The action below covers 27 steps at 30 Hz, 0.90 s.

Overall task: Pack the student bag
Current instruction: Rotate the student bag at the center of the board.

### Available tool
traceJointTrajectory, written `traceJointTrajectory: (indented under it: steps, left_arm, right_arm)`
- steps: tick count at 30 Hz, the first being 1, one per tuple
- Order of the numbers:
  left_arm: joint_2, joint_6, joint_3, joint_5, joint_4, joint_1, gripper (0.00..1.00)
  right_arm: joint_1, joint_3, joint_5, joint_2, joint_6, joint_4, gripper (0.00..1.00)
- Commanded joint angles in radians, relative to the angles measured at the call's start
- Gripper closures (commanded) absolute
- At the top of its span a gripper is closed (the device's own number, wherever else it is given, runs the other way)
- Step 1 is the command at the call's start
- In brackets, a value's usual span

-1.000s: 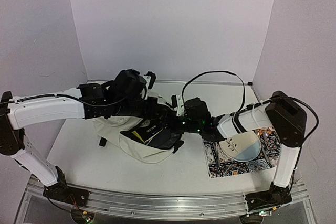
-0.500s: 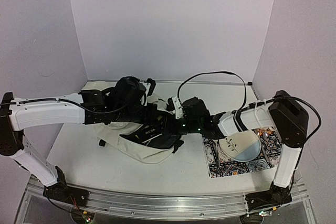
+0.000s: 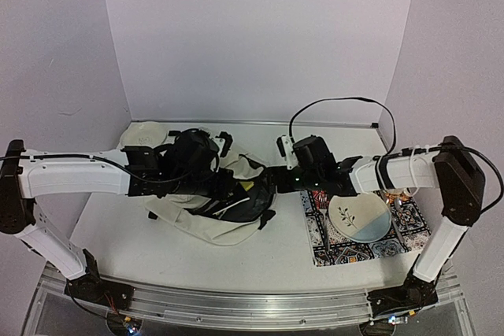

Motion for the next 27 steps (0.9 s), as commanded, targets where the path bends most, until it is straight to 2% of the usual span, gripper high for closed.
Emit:
traceJointTrajectory:
  steps: [1, 10, 14, 17, 20, 21, 27]
  left_arm:
    - [0.039, 0.015, -0.018, 0.045, 0.018, -0.006, 1.00]
    - [0.076, 0.029, -0.038, 0.146, 0.017, -0.011, 1.00]
    - [0.060, 0.023, -0.055, 0.150, 0.013, -0.011, 0.92]
    - [0.039, 0.025, -0.058, 0.137, 0.000, -0.012, 0.76]
    - [0.027, 0.034, -0.032, 0.105, -0.033, -0.010, 0.66]
    - [0.027, 0.039, -0.011, 0.093, -0.049, -0.009, 0.63]
    - [0.029, 0.086, 0.097, 0.037, -0.133, 0.002, 0.47]
  right_arm:
    - [-0.054, 0.007, 0.085, 0.022, -0.039, -0.074, 0.18]
    - [-0.105, 0.199, 0.041, 0.259, -0.062, -0.074, 0.21]
    - [-0.106, 0.240, 0.011, 0.311, -0.055, -0.076, 0.38]
    - [-0.106, 0.229, -0.046, 0.304, -0.043, -0.080, 0.69]
    - [-0.099, 0.168, -0.069, 0.259, -0.018, -0.080, 0.96]
    - [-0.094, 0.146, -0.071, 0.237, -0.010, -0.080, 1.00]
    - [-0.001, -0.004, -0.037, 0.120, 0.036, -0.078, 1.00]
